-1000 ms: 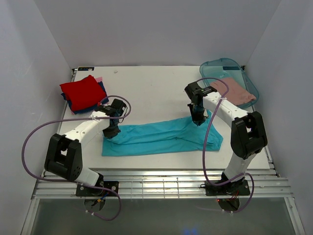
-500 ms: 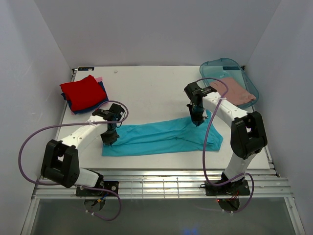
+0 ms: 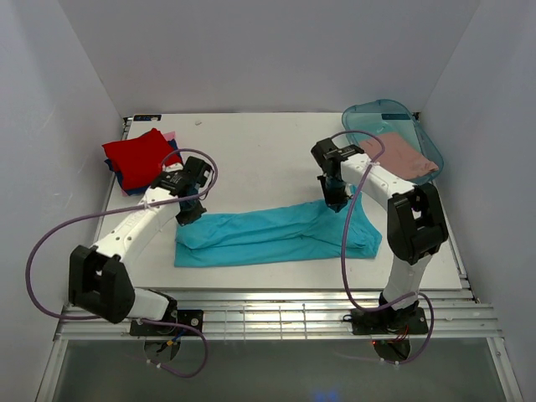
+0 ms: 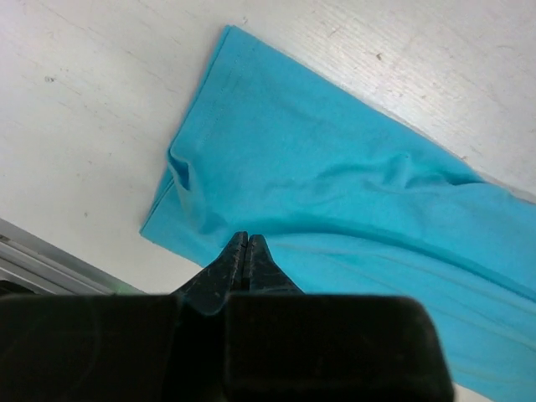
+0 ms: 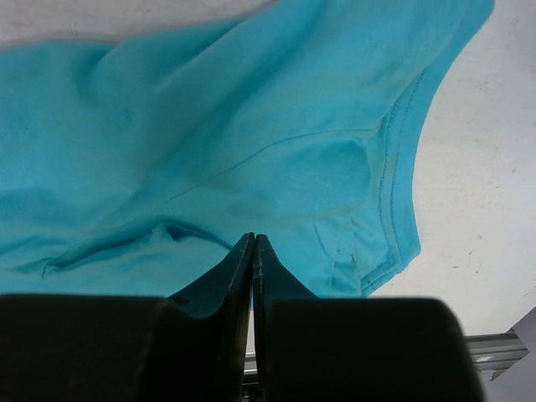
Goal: Fold and stack the t-shirts
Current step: Fold the other side of the tshirt into a rectangle
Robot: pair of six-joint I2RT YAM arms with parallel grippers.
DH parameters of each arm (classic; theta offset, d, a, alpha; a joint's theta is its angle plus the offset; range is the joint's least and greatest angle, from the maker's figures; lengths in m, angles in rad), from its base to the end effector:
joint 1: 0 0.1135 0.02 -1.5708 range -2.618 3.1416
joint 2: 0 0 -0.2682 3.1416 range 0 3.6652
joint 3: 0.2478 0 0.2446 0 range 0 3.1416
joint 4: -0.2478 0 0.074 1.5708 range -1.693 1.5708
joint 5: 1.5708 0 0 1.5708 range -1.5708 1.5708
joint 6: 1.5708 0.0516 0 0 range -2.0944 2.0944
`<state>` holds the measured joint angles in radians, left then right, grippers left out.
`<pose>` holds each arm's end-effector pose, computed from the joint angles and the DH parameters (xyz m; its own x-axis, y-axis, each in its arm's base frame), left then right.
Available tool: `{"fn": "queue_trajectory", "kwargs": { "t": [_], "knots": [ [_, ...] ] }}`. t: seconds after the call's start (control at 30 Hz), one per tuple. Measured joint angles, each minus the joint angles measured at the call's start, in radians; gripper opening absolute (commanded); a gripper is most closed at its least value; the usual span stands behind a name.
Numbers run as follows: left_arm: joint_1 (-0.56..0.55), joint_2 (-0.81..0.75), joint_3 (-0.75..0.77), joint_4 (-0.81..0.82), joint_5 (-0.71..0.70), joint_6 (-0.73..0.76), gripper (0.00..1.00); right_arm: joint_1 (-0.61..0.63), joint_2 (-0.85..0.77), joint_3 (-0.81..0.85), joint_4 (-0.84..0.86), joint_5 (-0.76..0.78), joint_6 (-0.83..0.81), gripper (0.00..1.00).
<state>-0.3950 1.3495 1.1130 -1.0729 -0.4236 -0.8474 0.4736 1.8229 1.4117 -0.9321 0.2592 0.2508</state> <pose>0.2269 -0.0716 0.2610 -0.7797 -0.4153 -0.4687 -0.5010 0.8627 0.0691 0.3230 0.1507 0.2127 -0.9365 -0.2104 -0.2805 -0.1620 0.9691 -0.1859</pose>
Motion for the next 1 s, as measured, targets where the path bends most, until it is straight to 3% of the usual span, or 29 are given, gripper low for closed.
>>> {"fn": "queue_trajectory", "kwargs": {
  "t": [0.23,0.5,0.77,1.0],
  "knots": [
    [-0.001,0.290,-0.023,0.065,0.035,0.031,0.00,-0.005,0.091,0.045,0.009,0.027,0.000,0.08],
    [-0.001,0.406,-0.030,0.089,0.055,0.064,0.00,-0.052,0.188,0.085,0.023,0.018,-0.001,0.08],
    [-0.003,0.532,0.090,0.013,0.021,0.105,0.00,-0.128,0.279,0.165,0.008,-0.024,-0.009,0.08],
    [-0.001,0.684,0.303,-0.021,-0.037,0.166,0.00,-0.192,0.404,0.373,-0.055,-0.056,-0.043,0.08]
  ]
}}
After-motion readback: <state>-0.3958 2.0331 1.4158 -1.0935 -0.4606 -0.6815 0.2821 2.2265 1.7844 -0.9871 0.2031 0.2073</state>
